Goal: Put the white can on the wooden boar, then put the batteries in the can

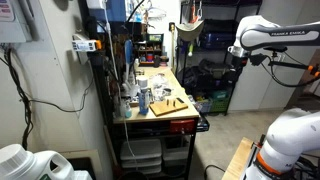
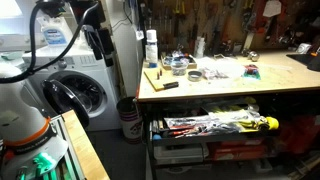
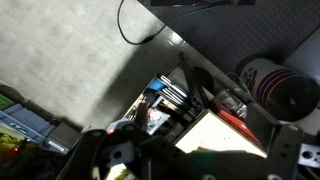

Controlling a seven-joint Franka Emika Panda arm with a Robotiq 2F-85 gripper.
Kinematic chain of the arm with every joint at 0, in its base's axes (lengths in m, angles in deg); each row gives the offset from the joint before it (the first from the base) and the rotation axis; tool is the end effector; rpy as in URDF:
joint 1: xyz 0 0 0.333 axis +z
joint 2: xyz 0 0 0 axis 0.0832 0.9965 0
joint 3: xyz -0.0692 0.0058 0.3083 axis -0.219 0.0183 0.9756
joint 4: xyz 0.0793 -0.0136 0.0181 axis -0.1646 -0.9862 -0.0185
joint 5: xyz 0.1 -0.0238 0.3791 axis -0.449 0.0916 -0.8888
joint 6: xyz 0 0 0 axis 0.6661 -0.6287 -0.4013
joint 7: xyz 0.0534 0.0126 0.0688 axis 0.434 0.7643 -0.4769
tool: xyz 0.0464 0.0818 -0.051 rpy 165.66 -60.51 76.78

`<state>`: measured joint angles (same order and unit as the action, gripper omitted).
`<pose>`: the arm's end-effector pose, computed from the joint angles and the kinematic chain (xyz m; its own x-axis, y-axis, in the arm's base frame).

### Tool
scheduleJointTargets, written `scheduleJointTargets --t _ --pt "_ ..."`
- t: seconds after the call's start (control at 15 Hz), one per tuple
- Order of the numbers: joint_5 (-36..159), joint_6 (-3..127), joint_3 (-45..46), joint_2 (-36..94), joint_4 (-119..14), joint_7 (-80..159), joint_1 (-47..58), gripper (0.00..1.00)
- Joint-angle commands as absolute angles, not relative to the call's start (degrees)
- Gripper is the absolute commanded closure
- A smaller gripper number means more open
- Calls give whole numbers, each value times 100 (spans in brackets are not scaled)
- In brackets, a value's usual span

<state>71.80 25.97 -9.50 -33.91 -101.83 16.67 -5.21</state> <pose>0.2755 -0.1639 0.5464 0.9996 0.0001 0.0293 -0.0016 -0.9984 0.0568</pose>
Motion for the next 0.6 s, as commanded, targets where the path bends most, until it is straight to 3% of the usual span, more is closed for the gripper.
scheduleJointTargets --t 0.0,0.33,0.53 --pt "7215 2572 -995 -3399 -10167 1707 -450 0" --pt "6982 2723 -981 -3136 -9977 2045 -435 0" --pt "6689 4076 -839 -2478 -9787 3002 -461 0"
